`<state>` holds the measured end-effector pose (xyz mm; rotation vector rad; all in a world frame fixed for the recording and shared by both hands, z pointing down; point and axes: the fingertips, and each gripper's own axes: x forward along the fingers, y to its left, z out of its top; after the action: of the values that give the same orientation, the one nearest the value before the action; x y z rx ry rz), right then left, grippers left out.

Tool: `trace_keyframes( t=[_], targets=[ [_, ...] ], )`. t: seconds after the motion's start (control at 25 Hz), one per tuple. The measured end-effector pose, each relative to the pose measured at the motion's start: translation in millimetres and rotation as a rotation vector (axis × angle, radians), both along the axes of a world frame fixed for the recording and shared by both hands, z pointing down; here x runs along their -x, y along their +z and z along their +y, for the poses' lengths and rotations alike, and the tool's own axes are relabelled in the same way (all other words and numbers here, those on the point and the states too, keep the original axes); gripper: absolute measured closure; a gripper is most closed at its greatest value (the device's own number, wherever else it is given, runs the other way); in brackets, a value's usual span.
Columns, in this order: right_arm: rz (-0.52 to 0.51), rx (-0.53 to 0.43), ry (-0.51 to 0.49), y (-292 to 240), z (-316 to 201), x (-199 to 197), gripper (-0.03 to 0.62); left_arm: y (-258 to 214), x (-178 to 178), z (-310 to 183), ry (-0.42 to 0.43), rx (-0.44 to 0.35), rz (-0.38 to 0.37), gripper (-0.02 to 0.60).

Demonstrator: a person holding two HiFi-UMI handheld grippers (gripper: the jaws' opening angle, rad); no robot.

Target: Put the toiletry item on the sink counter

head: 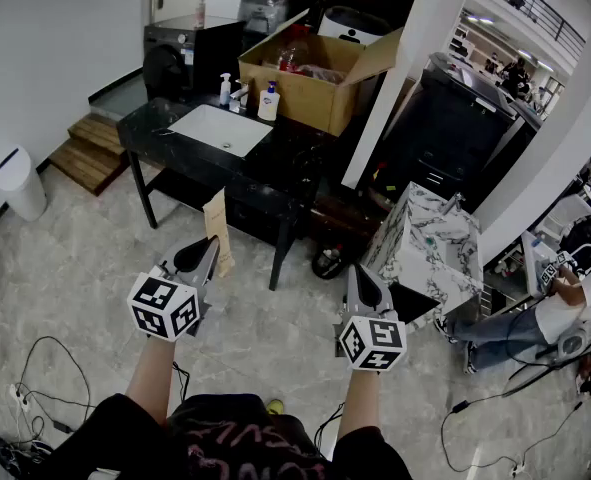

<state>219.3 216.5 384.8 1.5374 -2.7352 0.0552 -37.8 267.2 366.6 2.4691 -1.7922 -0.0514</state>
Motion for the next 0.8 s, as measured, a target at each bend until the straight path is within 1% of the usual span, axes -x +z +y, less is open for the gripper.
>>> trace_keyframes(
  t=[0.36,0.52,0.64,0.8],
  targets=[
    [-0.026,-0.01,-0.004,-7,-6,-7,0.585,-2,-4,-3,-0.008,-0.003,0.004,0.578],
    [-0.033,0.001,-0.007,-10,-10,-14,0.585,-5,-4,-3,-0.022,-0.004,0.009,0.578],
    [-0.03,0.02,0.003,-8,-13,-21,0.585,-5,-10,-1,-0.026,0.003,0.007,0.578],
    [-0.03,0.017,-0.012,-8,-17,-28,0.585,-2,-20,-3,-0.029,0.017,0.018,0.578]
  ],
)
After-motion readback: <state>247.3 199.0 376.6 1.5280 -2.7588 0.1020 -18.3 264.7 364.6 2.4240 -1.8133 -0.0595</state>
